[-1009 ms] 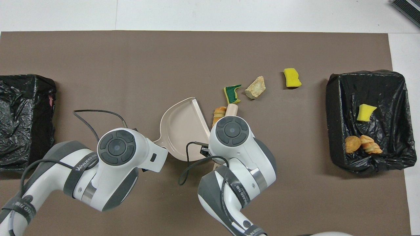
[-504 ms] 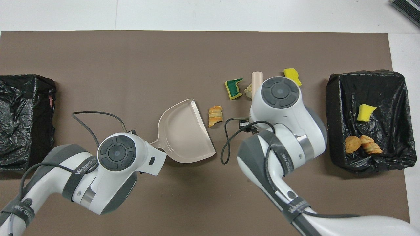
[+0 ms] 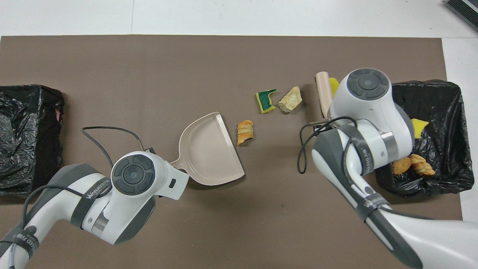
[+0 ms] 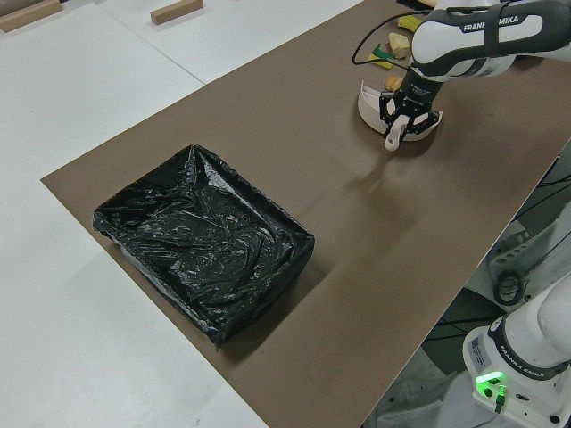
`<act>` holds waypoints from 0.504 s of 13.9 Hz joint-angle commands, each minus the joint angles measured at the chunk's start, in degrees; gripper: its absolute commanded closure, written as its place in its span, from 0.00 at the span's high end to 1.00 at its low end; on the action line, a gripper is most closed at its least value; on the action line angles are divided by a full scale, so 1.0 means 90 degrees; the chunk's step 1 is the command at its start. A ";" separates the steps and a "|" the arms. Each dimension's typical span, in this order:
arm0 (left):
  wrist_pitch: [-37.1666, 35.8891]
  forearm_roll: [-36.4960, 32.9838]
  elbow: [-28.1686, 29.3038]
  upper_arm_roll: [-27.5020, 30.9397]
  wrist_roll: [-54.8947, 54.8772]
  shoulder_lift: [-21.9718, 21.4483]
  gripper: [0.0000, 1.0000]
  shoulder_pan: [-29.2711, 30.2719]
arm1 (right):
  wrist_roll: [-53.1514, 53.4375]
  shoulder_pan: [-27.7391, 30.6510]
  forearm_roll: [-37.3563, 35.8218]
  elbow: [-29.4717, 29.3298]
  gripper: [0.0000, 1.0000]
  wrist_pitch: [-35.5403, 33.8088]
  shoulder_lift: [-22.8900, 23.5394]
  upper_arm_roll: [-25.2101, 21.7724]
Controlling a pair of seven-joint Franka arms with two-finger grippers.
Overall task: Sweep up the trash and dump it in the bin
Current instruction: 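Sweep bread and sponges toward the dustpan with the right gripper's brush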
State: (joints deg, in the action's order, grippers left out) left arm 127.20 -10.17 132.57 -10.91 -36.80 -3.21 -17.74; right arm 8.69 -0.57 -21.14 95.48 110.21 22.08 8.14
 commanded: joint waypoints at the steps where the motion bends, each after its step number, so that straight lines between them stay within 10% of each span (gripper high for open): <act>1: -0.0147 -0.0189 0.0201 0.0070 0.0203 -0.0200 0.00 -0.0050 | -0.0086 0.0179 -0.0346 -0.0599 0.00 -0.0069 0.0554 0.0082; 7: -0.0901 -0.0111 -0.0120 0.0060 0.0203 -0.0122 0.00 -0.0070 | -0.0282 0.0083 0.0511 0.0055 0.00 -0.0116 0.0271 0.0179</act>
State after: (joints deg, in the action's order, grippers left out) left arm 120.94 -10.22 132.23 -10.80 -35.95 -3.89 -17.73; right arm 7.52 0.79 -20.12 93.86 109.95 26.60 8.89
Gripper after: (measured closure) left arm 0.678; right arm 0.731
